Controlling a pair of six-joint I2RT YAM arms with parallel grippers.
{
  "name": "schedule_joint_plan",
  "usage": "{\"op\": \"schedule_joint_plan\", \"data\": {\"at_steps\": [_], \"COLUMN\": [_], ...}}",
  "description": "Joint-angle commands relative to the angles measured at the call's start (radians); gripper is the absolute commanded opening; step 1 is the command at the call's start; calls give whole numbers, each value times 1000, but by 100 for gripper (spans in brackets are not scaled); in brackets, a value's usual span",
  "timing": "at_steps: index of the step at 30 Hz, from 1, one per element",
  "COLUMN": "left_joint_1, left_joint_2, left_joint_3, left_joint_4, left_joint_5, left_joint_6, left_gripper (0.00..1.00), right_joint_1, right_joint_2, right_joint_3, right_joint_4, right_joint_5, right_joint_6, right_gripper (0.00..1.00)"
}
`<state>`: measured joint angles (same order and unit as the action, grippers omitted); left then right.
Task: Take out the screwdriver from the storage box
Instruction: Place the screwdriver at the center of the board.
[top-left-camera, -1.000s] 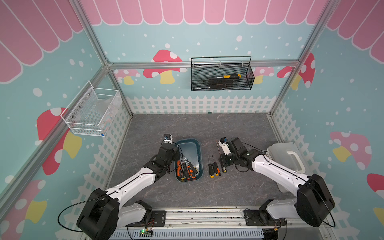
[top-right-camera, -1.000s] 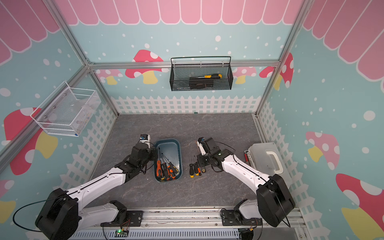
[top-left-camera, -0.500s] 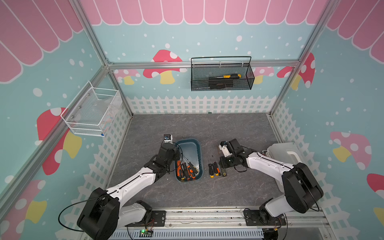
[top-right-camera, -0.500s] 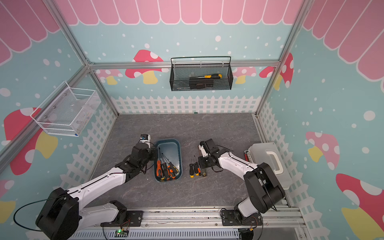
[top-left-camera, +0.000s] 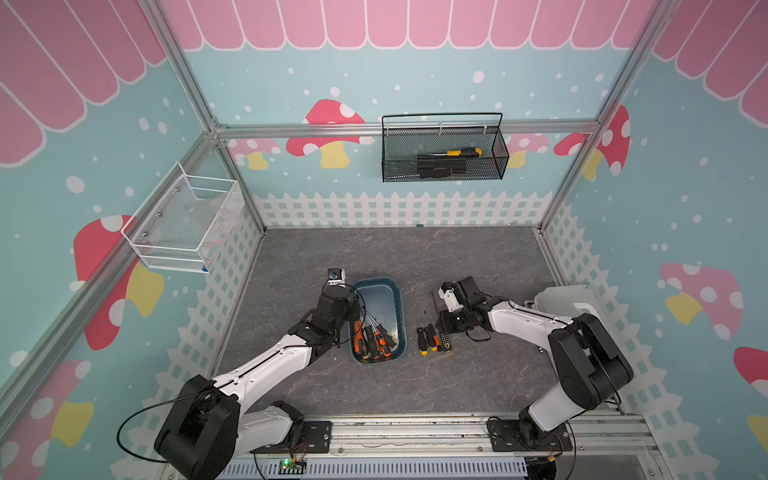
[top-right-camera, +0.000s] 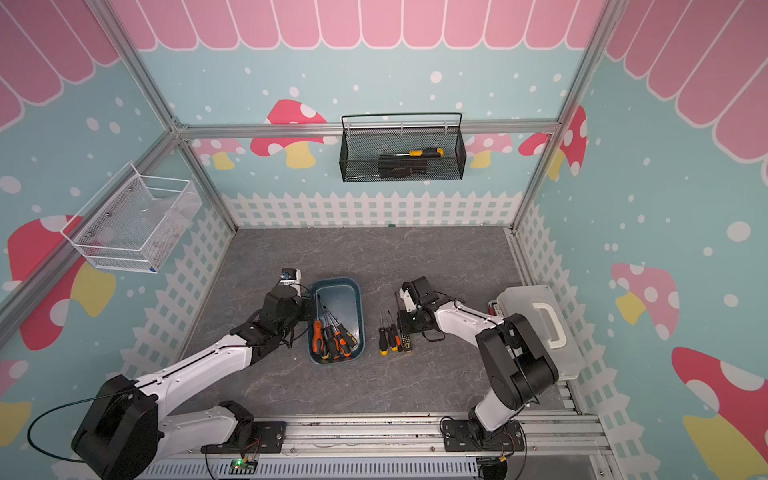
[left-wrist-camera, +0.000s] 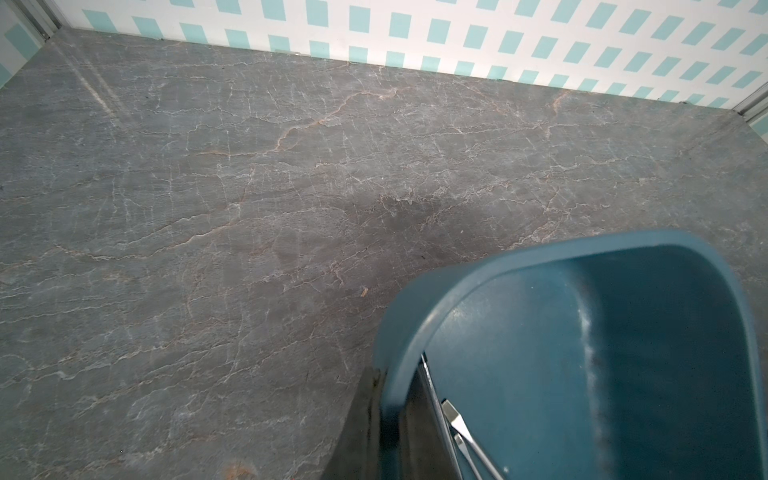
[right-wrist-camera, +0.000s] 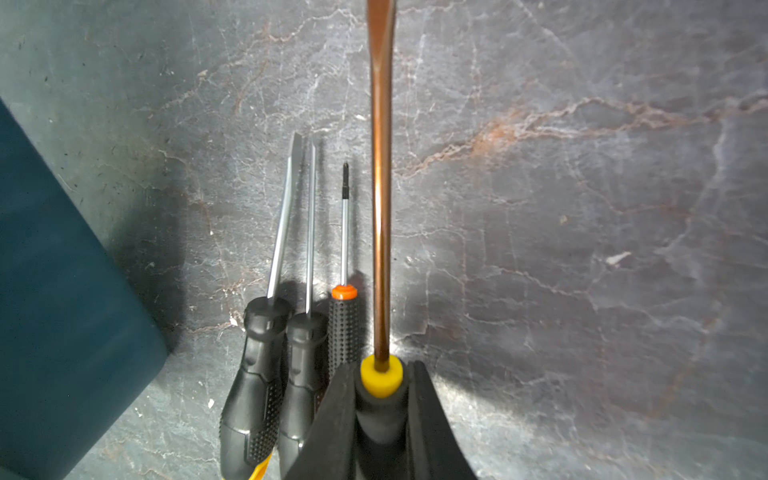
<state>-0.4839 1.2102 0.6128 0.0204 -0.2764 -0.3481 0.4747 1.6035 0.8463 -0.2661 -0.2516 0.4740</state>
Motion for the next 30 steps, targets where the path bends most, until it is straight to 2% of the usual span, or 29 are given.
{"op": "schedule_joint_plan", "data": {"at_steps": [1, 10, 17, 30], "left_joint_1": [4, 4, 4, 4], "left_joint_2": [-1, -15, -26, -24], "left_joint_3": [-1, -8, -10, -8], "left_joint_4": [32, 31, 28, 26], "left_joint_5": [-1, -3, -8, -4], "left_joint_6": [12, 12, 15, 12], "left_gripper": [0, 0, 0, 0], "right_joint_1": [-21, -71, -86, -90], "right_joint_2": [21, 97, 96, 56], "right_joint_3": [-27, -35, -44, -61], "right_joint_4": [42, 98, 106, 104], "right_joint_5": [-36, -151, -161, -150], "right_joint_6": [23, 37, 44, 52], "right_gripper": [0, 0, 0, 34]}}
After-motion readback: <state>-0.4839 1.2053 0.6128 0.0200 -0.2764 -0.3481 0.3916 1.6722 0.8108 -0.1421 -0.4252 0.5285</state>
